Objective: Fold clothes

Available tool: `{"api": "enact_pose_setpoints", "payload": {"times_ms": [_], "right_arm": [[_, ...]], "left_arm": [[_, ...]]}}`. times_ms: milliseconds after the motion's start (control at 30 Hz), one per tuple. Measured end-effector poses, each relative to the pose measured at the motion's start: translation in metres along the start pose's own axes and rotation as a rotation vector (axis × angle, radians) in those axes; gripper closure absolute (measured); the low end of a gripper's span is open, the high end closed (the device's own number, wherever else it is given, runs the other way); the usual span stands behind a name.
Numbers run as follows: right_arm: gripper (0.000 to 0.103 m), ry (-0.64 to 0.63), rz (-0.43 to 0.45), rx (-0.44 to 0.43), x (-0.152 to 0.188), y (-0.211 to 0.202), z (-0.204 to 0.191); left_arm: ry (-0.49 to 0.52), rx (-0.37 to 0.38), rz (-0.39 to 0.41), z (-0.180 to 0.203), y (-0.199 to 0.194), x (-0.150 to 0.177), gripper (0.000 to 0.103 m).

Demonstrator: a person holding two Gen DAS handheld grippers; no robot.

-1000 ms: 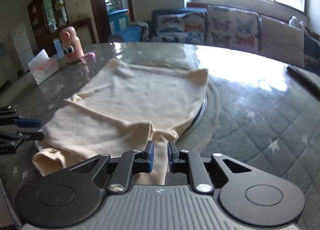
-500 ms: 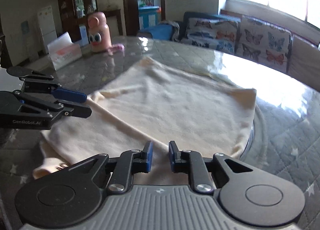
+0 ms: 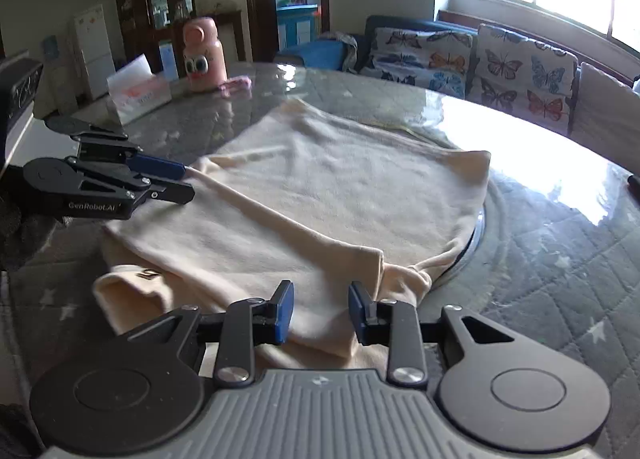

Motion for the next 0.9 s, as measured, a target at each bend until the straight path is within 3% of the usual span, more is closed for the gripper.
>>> {"api": "enact_pose_setpoints", "payload": {"times_ms": [367, 400, 433, 500, 633, 733, 767, 900], "right_arm": [[0.076, 0.115, -0.015, 0.007, 0.022, -0.018, 0.011], [0.079, 0.116, -0.020, 0.004, 0.023, -0.016, 0.010], [0.092, 0.115, -0.020, 0.009, 0.024, -0.016, 0.010], [0.099, 0.122, -0.004, 0.017, 0.022, -0.019, 0.009], [0.100, 0.120, 0.020, 0.017, 0.019, -0.032, 0.008], [0.098, 0.124, -0.032, 0.012, 0.027, -0.024, 0.011], [0.093, 0.126, -0.044, 0.017, 0.029, -0.021, 0.012], [0.091, 0.059, 0.001, 0.039, 0.019, -0.032, 0.008]], "left_arm": [[0.097, 0.052, 0.023, 0.032, -0.032, 0.011, 0.070], [0.097, 0.050, 0.023, 0.033, -0.032, 0.011, 0.070], [0.094, 0.048, 0.024, 0.032, -0.031, 0.010, 0.070], [0.090, 0.041, 0.025, 0.030, -0.032, 0.010, 0.070], [0.124, 0.051, 0.021, 0.027, -0.036, 0.013, 0.070], [0.166, 0.064, 0.003, 0.028, -0.037, 0.020, 0.069], [0.187, 0.068, -0.003, 0.029, -0.038, 0.023, 0.067], [0.282, 0.085, -0.017, 0.036, -0.046, 0.037, 0.062]]}}
Point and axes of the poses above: each gripper's, at about its wrist camera, not at the fingertips, and y roughly the way its jaws point, z to its right, x to its underside, the point moved 7 cm from there along y, roughly the way its jaws point, and after that the axes turned 2 degrees about x, right-handed, at the moved point
